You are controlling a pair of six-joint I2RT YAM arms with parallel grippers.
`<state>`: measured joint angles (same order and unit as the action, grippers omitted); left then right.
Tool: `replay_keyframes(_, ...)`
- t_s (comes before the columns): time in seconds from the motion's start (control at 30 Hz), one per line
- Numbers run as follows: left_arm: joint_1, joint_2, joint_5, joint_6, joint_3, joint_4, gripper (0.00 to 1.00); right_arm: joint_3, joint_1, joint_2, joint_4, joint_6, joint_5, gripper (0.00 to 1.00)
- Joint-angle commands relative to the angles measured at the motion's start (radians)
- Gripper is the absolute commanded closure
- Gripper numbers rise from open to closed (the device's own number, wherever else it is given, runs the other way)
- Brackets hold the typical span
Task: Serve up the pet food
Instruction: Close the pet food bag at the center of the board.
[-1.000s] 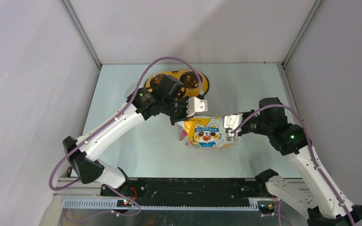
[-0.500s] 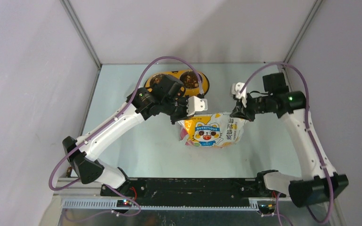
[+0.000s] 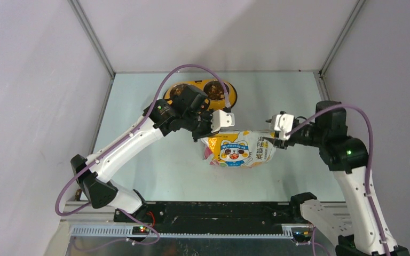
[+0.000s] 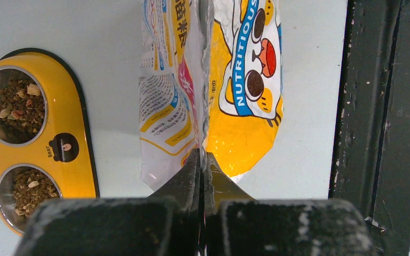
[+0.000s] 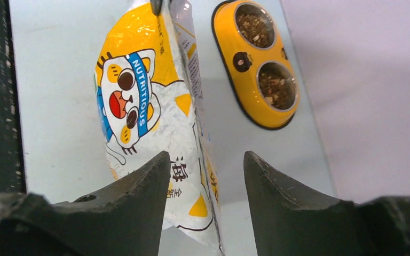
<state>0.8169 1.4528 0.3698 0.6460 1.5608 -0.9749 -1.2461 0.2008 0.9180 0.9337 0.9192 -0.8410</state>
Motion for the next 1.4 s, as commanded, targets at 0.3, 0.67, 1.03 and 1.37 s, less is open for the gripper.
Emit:
replay_keyframes(0.3,-0.010,-0.068,-0.019,-0.001,0.004,-0.023,1.00,0.158,0.241,-0.036,-0.234,0.102,0.385,0.46)
replay_keyframes(0.67,-0.010,-0.060,-0.019,-0.001,0.008,-0.022,1.00,0.169,0.271,-0.044,-0.216,0.145,0.429,0.72)
replay_keyframes(1.03,-0.010,-0.058,-0.020,-0.002,0.010,-0.024,1.00,-0.020,0.114,0.053,-0.077,-0.004,0.037,1.00)
replay_keyframes(1.37,-0.010,-0.066,-0.016,-0.001,0.005,-0.022,1.00,-0.137,-0.023,0.153,-0.002,-0.087,-0.157,0.88)
